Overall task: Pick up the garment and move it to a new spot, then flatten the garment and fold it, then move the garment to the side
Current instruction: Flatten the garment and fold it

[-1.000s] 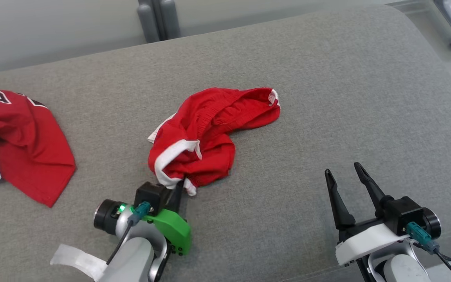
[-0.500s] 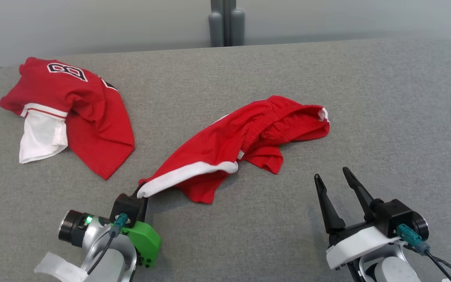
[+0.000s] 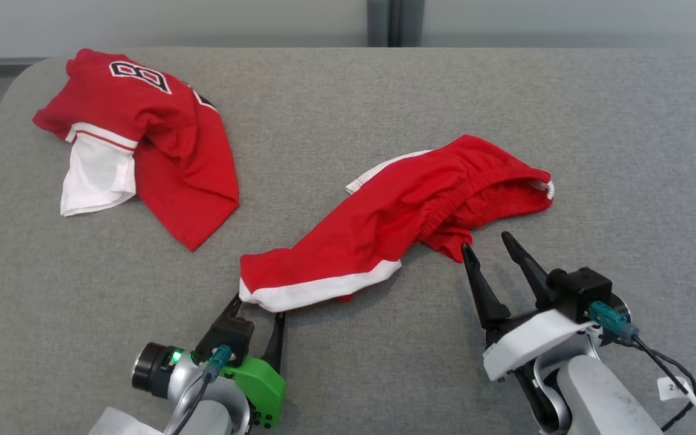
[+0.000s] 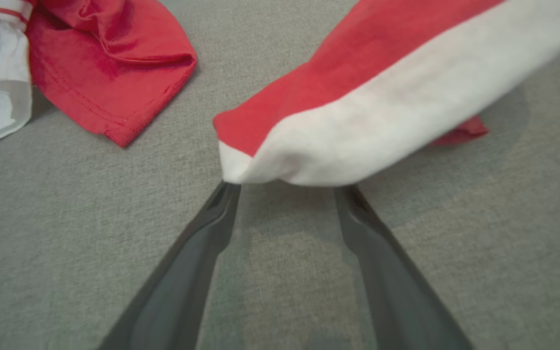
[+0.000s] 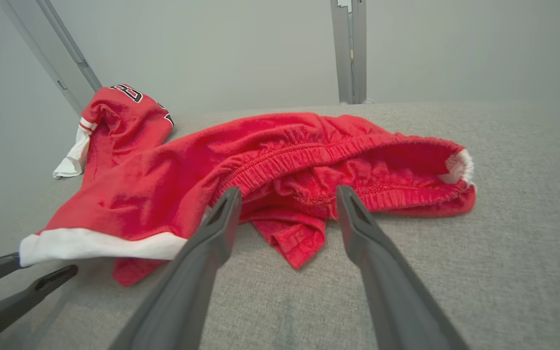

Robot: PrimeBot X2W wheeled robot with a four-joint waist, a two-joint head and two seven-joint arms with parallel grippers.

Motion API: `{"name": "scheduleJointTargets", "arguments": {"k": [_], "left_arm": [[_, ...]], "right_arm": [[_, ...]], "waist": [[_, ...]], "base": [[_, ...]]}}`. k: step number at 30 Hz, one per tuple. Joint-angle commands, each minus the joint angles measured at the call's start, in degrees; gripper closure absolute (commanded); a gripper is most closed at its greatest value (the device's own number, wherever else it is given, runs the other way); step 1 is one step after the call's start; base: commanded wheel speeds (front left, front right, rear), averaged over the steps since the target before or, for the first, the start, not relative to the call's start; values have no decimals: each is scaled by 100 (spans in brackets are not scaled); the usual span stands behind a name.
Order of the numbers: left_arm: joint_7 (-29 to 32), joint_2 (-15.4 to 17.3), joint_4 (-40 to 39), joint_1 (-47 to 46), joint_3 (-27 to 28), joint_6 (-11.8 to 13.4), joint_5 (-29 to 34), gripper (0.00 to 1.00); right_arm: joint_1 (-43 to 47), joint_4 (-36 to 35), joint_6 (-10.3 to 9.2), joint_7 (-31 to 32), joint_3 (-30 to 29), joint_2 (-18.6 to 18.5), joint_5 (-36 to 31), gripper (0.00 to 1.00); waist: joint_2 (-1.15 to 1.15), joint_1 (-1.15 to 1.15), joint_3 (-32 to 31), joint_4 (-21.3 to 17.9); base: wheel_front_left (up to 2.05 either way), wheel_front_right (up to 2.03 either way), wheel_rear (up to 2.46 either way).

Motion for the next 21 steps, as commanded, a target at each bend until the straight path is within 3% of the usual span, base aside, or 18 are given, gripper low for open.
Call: {"name": "scheduleJointTargets", "arguments": {"k": [1,8,15,16,18,19,21], "left_arm": [[-5,-41,-89,45,31,-23,57,0],[-5,-157,-473,123,90,-111,174,0],[-5,-223,-696,207,174,-175,240,0],[-5,-229,-739,213,197,-180,248,0],[-5,-236,-806,234,242,-201,269,0],[-5,-239,-841,253,266,-214,278,0],[-5,-243,-909,312,324,-228,292,0]], "right_arm": [[-174,144,-2,-16,83,-63,119,0],[-590,757,-2,-16,364,-187,497,0],[-805,1079,-2,-16,496,-198,668,0],[-840,1084,-2,-16,519,-195,690,10],[-889,1024,-2,-16,535,-195,697,93],[-890,987,-2,-16,498,-192,721,100],[-844,911,-2,-16,424,-195,728,100]], "waist": [[0,0,173,301],[0,0,311,834],[0,0,348,1074],[0,0,352,1090],[0,0,361,1104],[0,0,362,1096],[0,0,340,1032]], "base": [[0,0,0],[0,0,0],[0,0,0],[0,0,0],[0,0,0],[0,0,0],[0,0,0]]}}
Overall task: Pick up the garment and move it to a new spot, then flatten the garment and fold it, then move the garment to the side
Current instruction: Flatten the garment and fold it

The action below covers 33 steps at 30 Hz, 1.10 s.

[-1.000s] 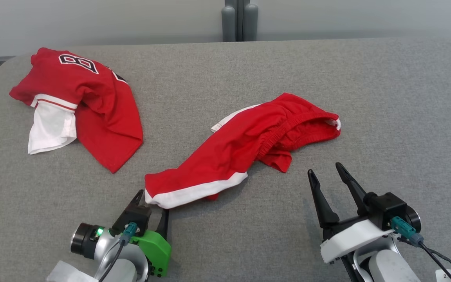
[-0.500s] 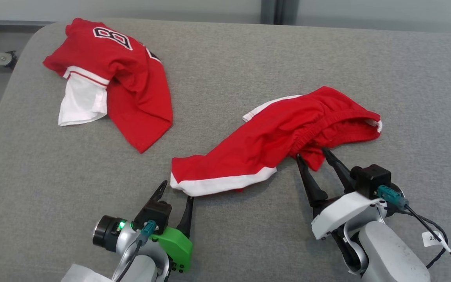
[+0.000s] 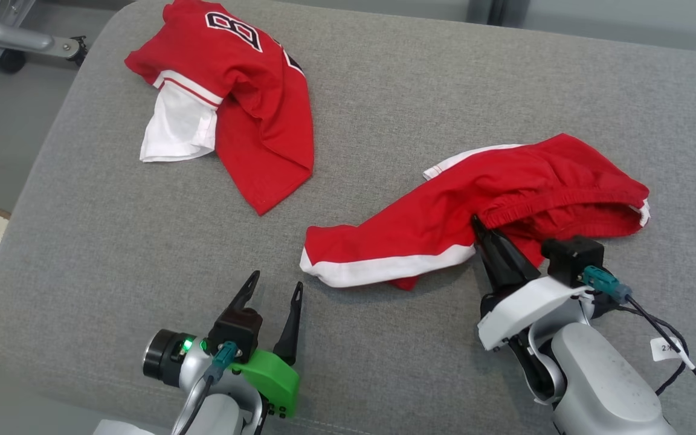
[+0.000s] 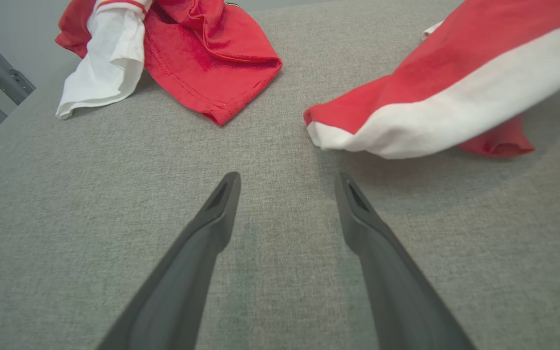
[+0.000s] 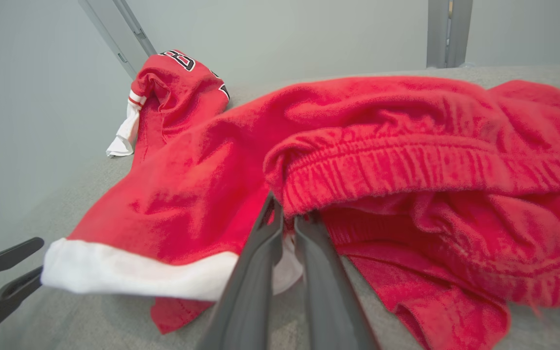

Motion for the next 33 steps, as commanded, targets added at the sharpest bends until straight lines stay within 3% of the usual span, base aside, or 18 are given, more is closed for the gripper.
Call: {"name": "scheduleJointTargets", "arguments": {"k": [1,7,13,20,26,33], "left_arm": [[-5,-4,-35,90,25,-12,46,0],[-5,-15,-97,158,144,-116,107,0],[-4,-36,-109,228,145,-195,153,0],[-5,-52,-27,344,147,-213,81,0],[-4,-54,-14,237,6,-262,-34,0],[-4,-56,-105,13,-451,-217,-269,0]], "right_arm": [[92,-49,-2,-17,-36,-32,60,100],[398,-342,-2,-17,-87,-235,210,100],[519,-612,-2,-3,28,-772,535,100],[639,-1287,-2,821,3,-1355,835,100],[176,-1489,-2,1359,-89,-1384,569,100],[-910,-294,-4,1723,76,-1530,4,100]], "waist": [[0,0,-39,-89],[0,0,-219,-556],[0,0,-450,-1071],[0,0,-572,-1366],[0,0,-382,-1199],[0,0,-99,-441]], "base": [[0,0,0],[0,0,0],[0,0,0],[0,0,0],[0,0,0],[0,0,0]]}}
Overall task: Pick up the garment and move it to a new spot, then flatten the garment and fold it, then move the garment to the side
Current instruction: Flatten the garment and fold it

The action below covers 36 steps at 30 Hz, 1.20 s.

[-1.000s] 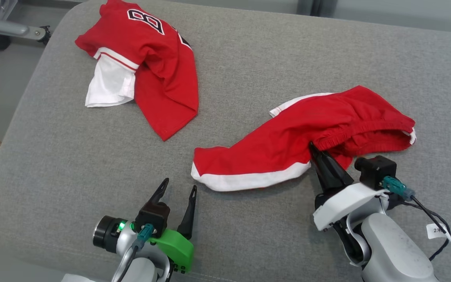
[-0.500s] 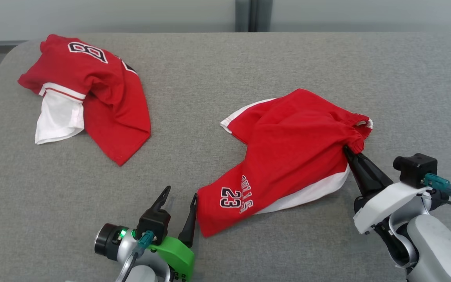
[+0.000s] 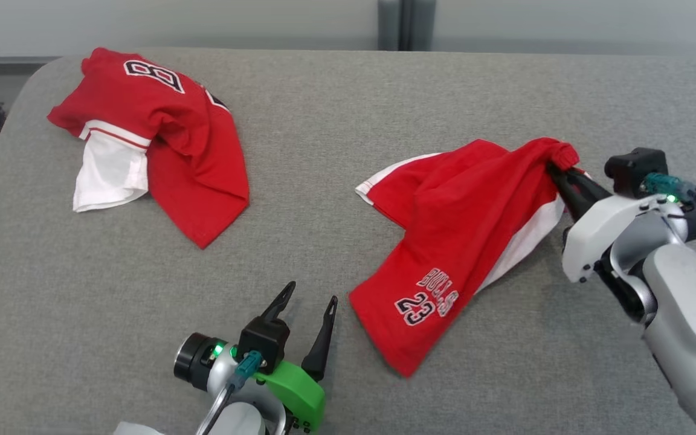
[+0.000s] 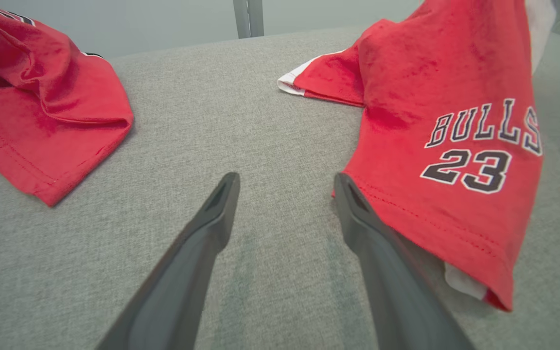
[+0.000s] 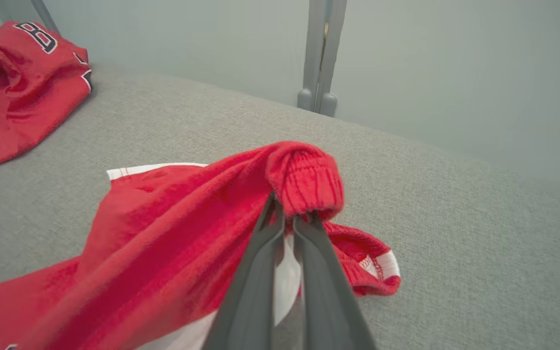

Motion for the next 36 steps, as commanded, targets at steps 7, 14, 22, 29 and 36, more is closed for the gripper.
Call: {"name": "scheduleJointTargets", "arguments": {"k": [7,14,22,29,36], "left_arm": [[-3,4,-260,-247,-358,177,-400,0],[-3,6,-367,-319,-473,288,-516,0],[-3,10,-374,-232,-287,187,-385,0],[-3,10,-514,-106,-209,36,-394,0],[-3,11,-462,25,-328,-76,-466,0]], "right_arm": [[-867,1511,-8,144,31,-171,-399,100],[-1112,2453,-8,-247,112,49,-312,0],[-629,2684,-9,-1234,98,117,51,0],[24,1969,-9,-1663,-401,43,233,0],[916,792,-8,-1680,-1025,319,-159,0]], "waist": [[0,0,599,1102],[0,0,644,1001],[0,0,285,181],[0,0,16,-455],[0,0,-172,-833]], "base": [[0,0,0],[0,0,0],[0,0,0],[0,0,0],[0,0,0]]}}
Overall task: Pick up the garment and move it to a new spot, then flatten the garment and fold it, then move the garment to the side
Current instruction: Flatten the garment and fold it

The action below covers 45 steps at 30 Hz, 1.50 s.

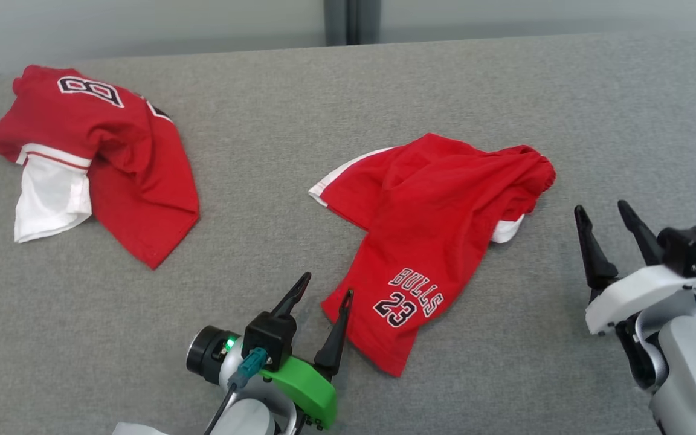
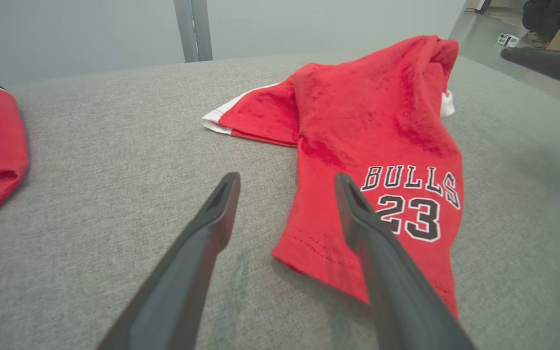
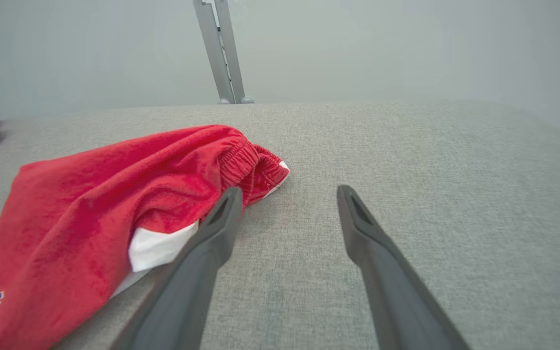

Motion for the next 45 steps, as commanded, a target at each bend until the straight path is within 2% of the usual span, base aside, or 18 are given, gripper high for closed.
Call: {"name": "scheduleJointTargets", "arguments": {"k": [1,7,12,16,23,32,36,37,38,39,40,41,45], "left_arm": [[-4,19,32,105,-51,-54,-51,0],[-4,19,251,274,-339,-173,-306,0],[-4,19,427,347,-515,-202,-485,0],[-4,21,491,423,-634,-196,-573,0],[-4,20,541,532,-492,-116,-515,0],[-4,21,638,387,-602,-146,-295,0],[-4,21,727,367,-618,-73,-352,0],[-4,21,751,349,-623,-62,-346,8],[-4,19,767,329,-625,-44,-351,39],[-4,19,783,315,-628,-30,-361,61],[-4,20,802,306,-628,-22,-366,91],[-4,21,842,294,-631,-26,-359,100],[-4,20,1009,169,-657,-68,-343,100]], "right_arm": [[331,-180,-8,-20,-121,130,-122,0],[985,-493,-8,-22,-380,429,-427,0],[1134,-571,-8,-22,-452,550,-545,0],[1151,-643,-8,-22,-549,582,-633,0],[1202,-718,-8,-23,-676,627,-731,0],[1061,-695,-8,-23,-543,639,-773,0],[1035,-693,-8,-23,-499,605,-760,0],[1037,-696,-8,-23,-498,607,-763,0],[1043,-692,-8,-23,-496,603,-766,0],[1053,-682,-8,-23,-493,600,-760,0],[1059,-678,-8,-23,-489,596,-748,0],[1061,-668,-8,-23,-488,592,-737,0],[1008,-653,-8,-23,-498,611,-695,0]], "waist": [[0,0,-327,-358],[0,0,-442,-462],[0,0,-436,-547],[0,0,-430,-587],[0,0,-420,-523],[0,0,-416,-531],[0,0,-410,-593],[0,0,-406,-610],[0,0,-399,-626],[0,0,-395,-640],[0,0,-388,-654],[0,0,-375,-666],[0,0,-330,-697]], "base": [[0,0,0],[0,0,0],[0,0,0],[0,0,0],[0,0,0],[0,0,0],[0,0,0],[0,0,0],[0,0,0],[0,0,0],[0,0,0],[0,0,0],[0,0,0]]}}
